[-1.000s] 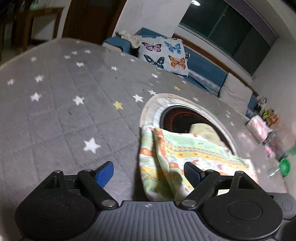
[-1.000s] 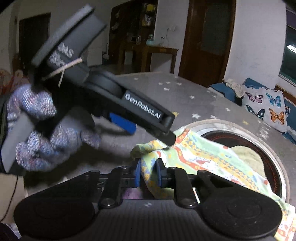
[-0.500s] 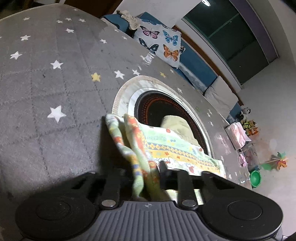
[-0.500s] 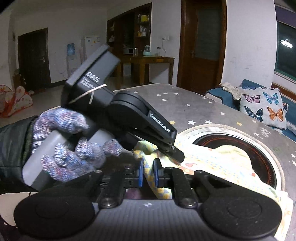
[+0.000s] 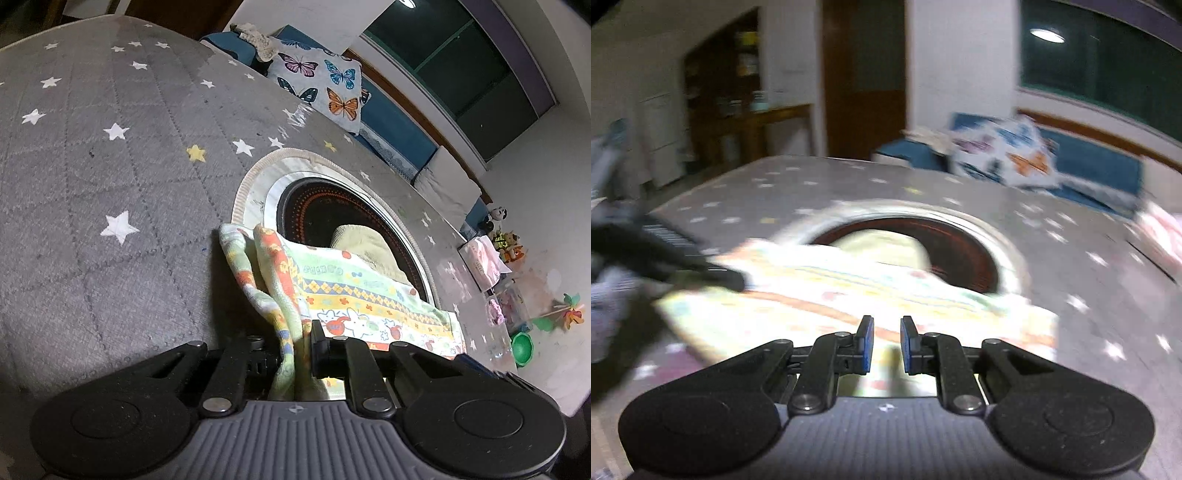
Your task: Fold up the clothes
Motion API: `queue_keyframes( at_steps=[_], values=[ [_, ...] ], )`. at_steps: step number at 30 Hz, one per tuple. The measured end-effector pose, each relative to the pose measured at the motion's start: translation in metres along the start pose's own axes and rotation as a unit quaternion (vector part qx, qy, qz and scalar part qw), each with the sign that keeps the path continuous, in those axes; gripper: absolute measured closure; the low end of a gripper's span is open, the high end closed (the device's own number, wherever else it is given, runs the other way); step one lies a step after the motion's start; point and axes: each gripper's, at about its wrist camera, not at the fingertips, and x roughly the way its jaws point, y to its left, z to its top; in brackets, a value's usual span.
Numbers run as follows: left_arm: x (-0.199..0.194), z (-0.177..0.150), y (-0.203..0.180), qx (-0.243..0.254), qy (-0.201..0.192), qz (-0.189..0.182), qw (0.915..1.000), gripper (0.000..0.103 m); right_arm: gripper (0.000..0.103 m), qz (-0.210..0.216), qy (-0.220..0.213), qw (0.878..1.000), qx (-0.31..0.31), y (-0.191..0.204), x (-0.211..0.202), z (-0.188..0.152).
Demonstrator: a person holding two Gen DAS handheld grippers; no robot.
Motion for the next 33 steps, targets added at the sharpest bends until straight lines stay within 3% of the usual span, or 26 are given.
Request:
queue_keyframes(
  at_steps=[4, 7, 10, 16, 17, 18, 21, 28, 33],
  values=[
    [0.000, -0.001, -0.002, 0.009, -0.002, 0.006, 0.9999, 0.089, 0.085, -0.039, 0.013, 0.998, 0.036, -0.033, 0.012, -0.007],
    [0.000, -0.001, -0.005, 0.021, -0.004, 0.012, 0.9997, 0.089, 0.076, -0.057, 0.004, 0.997, 0.059, -0.052, 0.011, -0.011],
    [0.001, -0.002, -0.009, 0.033, -0.007, 0.019, 0.9993, 0.089, 0.061, -0.074, -0.002, 0.994, 0.077, -0.066, 0.010, -0.012],
    [0.001, -0.002, -0.013, 0.050, -0.012, 0.027, 0.9983, 0.089, 0.060, -0.064, 0.002, 0.990, 0.122, -0.081, 0.020, -0.015],
    [0.000, -0.001, -0.014, 0.052, -0.012, 0.028, 0.9982, 0.089, 0.061, -0.059, 0.001, 0.991, 0.123, -0.080, 0.021, -0.015],
    [0.000, -0.001, -0.015, 0.057, -0.014, 0.029, 0.9979, 0.089, 0.073, -0.055, -0.001, 0.991, 0.122, -0.078, 0.021, -0.015],
    [-0.004, 0.002, -0.023, 0.073, -0.022, 0.026, 0.9968, 0.090, 0.093, -0.044, -0.010, 0.991, 0.128, -0.073, 0.018, -0.013],
    [-0.010, 0.014, -0.058, 0.115, -0.040, 0.004, 0.9925, 0.093, 0.099, -0.043, -0.062, 0.987, 0.139, -0.072, -0.019, -0.009],
    [-0.001, 0.019, -0.103, 0.160, -0.047, -0.022, 0.9858, 0.093, 0.103, -0.077, -0.084, 0.982, 0.148, -0.090, -0.056, -0.006]
  ],
)
